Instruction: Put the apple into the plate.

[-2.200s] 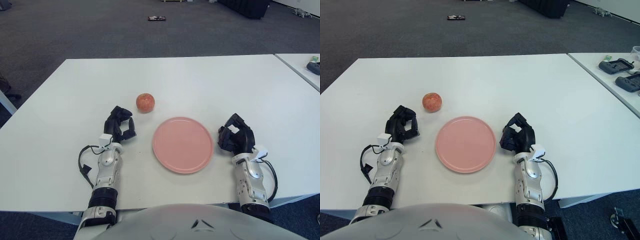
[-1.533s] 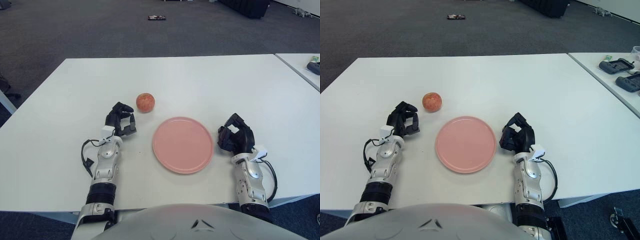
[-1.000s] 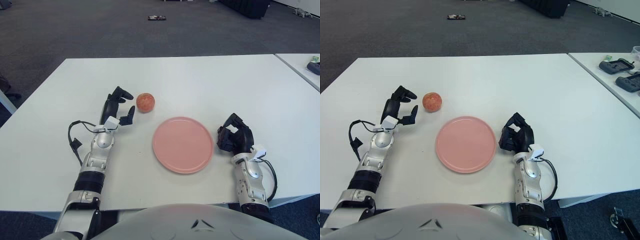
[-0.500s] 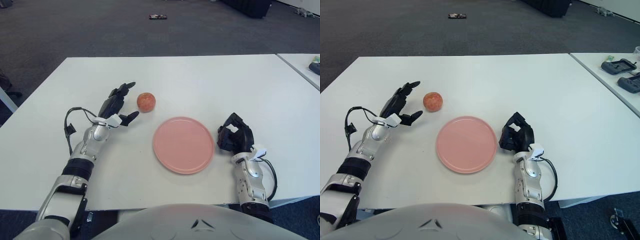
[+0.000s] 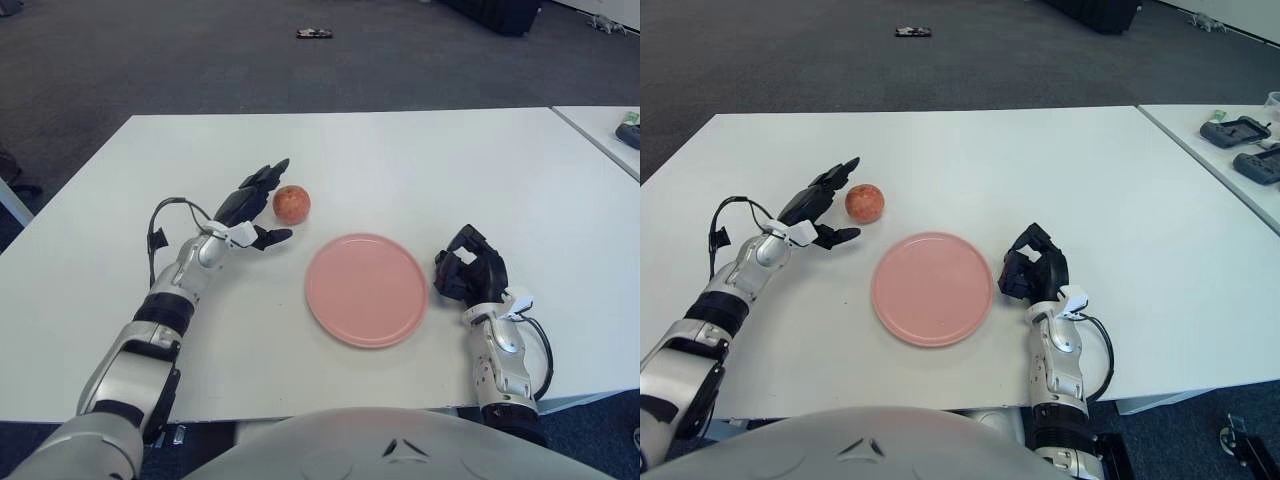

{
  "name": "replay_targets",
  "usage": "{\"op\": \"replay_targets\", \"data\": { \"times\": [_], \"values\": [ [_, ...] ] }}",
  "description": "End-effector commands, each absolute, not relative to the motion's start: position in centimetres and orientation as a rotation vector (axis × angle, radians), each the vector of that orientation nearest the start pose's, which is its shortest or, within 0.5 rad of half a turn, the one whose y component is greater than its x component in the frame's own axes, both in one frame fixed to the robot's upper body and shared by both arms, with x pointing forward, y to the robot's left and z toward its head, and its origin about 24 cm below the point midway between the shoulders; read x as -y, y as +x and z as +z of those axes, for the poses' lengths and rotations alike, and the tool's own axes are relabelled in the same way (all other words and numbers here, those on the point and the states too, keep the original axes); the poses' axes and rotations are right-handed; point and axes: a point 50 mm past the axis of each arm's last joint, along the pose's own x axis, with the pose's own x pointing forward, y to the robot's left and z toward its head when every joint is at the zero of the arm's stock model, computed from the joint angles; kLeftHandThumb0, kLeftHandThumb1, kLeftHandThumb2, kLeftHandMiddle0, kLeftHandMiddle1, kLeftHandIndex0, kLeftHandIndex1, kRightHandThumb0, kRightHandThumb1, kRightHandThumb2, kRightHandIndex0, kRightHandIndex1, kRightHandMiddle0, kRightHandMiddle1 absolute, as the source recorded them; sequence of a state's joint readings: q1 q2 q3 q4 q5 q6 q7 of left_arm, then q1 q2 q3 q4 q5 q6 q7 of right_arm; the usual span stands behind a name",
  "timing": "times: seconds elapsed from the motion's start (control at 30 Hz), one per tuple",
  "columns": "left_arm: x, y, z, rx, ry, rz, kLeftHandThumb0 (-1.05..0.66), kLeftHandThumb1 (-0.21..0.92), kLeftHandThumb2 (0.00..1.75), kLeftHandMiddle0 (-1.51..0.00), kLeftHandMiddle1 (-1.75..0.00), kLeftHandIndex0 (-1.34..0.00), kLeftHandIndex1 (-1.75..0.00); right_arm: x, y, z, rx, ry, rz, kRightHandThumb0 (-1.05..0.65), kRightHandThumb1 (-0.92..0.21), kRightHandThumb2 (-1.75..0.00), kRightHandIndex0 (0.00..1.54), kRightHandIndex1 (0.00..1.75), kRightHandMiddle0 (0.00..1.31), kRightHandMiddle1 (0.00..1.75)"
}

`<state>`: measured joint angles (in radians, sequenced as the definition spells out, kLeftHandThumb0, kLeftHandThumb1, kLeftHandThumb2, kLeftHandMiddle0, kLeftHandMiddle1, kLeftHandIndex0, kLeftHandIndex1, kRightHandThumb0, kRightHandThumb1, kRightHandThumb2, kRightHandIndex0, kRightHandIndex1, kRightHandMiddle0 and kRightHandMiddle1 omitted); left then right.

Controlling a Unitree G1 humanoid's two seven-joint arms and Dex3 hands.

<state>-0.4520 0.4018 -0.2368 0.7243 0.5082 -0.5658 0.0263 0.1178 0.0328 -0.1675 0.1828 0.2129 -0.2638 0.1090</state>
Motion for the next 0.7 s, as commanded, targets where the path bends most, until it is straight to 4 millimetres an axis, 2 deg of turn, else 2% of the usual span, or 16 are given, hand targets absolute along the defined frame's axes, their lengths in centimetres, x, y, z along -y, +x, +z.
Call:
{"op": "replay_targets", "data": {
  "times": [0.0, 0.67],
  "values": [
    [-16.8, 32.7, 5.2, 0.262, 0.989, -0.445, -0.99, 0.40, 0.81, 0.00, 0.00, 0.00, 0.00, 18.9, 21.2, -1.6, -0.081, 0.232, -0.165, -0.54, -0.18, -1.50, 1.30, 1.75, 0.73, 1.75],
    [-14.1, 35.0, 4.8, 0.203, 1.096, -0.524, -0.96, 0.39, 0.79, 0.00, 0.00, 0.00, 0.00, 19.0, 21.1, -1.6, -0.090, 0.252, -0.170, -0.52, -0.22, -1.44, 1.28, 1.75, 0.69, 1.75]
  ]
}}
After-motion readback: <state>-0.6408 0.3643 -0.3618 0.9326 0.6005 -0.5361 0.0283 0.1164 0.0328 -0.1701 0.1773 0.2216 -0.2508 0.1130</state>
